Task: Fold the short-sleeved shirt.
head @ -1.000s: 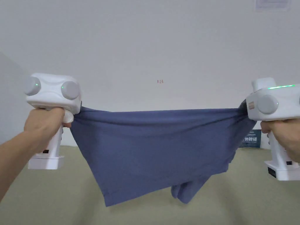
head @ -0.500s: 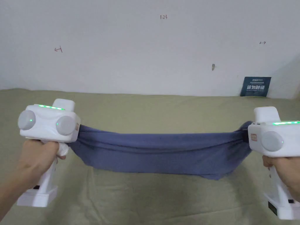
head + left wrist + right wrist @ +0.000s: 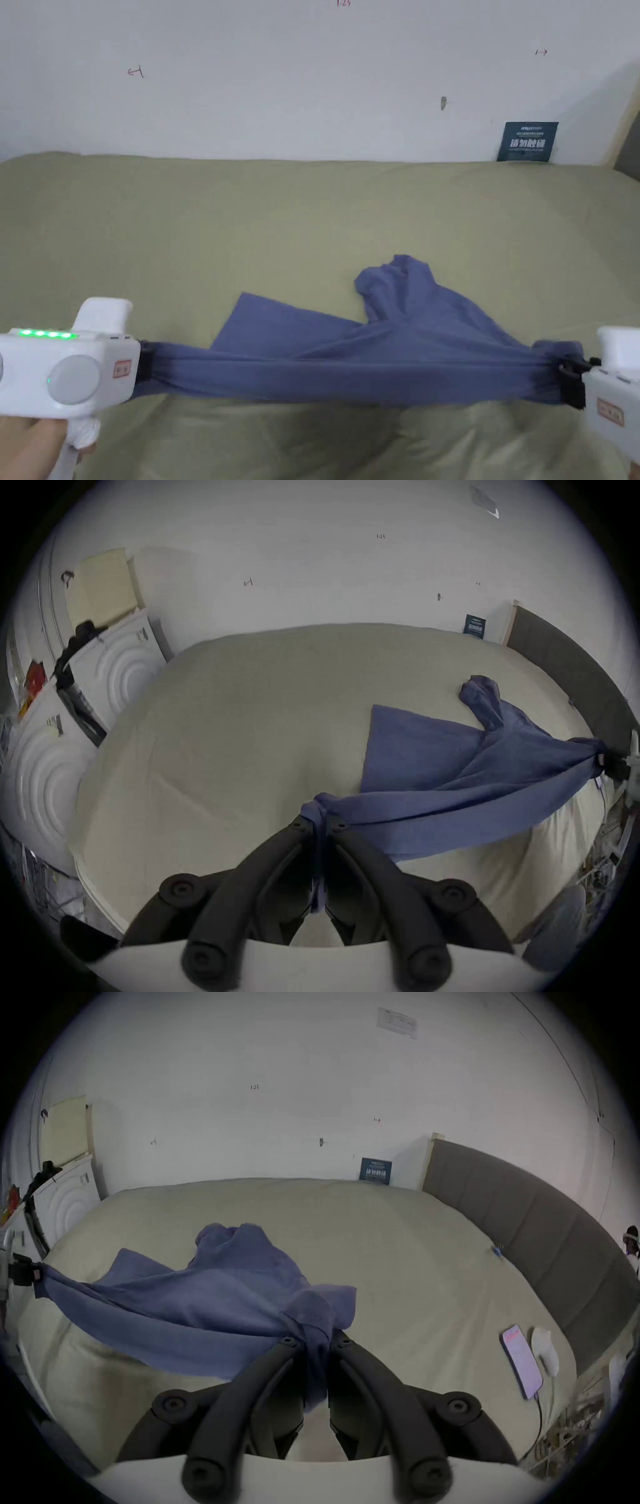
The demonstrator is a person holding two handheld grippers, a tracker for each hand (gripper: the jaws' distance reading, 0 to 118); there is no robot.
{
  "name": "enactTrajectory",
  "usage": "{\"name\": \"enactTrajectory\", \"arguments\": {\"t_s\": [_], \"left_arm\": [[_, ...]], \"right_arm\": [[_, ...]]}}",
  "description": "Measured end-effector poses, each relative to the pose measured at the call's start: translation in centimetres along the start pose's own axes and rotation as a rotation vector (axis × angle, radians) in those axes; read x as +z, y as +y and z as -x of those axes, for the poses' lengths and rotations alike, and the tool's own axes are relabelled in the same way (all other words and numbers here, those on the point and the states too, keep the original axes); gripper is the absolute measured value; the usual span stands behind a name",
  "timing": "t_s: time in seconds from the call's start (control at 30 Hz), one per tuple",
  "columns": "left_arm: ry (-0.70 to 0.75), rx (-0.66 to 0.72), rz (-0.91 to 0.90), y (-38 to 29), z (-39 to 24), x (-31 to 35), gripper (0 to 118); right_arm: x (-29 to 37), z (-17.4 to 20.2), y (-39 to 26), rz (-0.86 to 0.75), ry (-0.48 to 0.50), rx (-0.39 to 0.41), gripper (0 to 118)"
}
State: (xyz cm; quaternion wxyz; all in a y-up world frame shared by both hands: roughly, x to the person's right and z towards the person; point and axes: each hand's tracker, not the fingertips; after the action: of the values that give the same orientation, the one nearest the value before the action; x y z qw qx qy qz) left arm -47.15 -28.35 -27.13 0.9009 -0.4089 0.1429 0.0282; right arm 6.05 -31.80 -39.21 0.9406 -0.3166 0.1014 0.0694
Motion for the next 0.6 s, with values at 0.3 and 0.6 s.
{"name": "enactTrajectory", "arguments": {"t_s": [0.3, 0.6], "left_arm": [[-0.026, 0.051, 0.126, -6.8, -0.2, -1.8, 5], [-0.068, 0.062, 0.106, -5.9, 0.2, -0.9, 79]], "right_arm": [[0.7, 0.8, -5.8, 0.113, 0.004, -0.006, 11], [0.4, 0.2, -4.5, 0.133, 0.002, -0.013, 67]]}}
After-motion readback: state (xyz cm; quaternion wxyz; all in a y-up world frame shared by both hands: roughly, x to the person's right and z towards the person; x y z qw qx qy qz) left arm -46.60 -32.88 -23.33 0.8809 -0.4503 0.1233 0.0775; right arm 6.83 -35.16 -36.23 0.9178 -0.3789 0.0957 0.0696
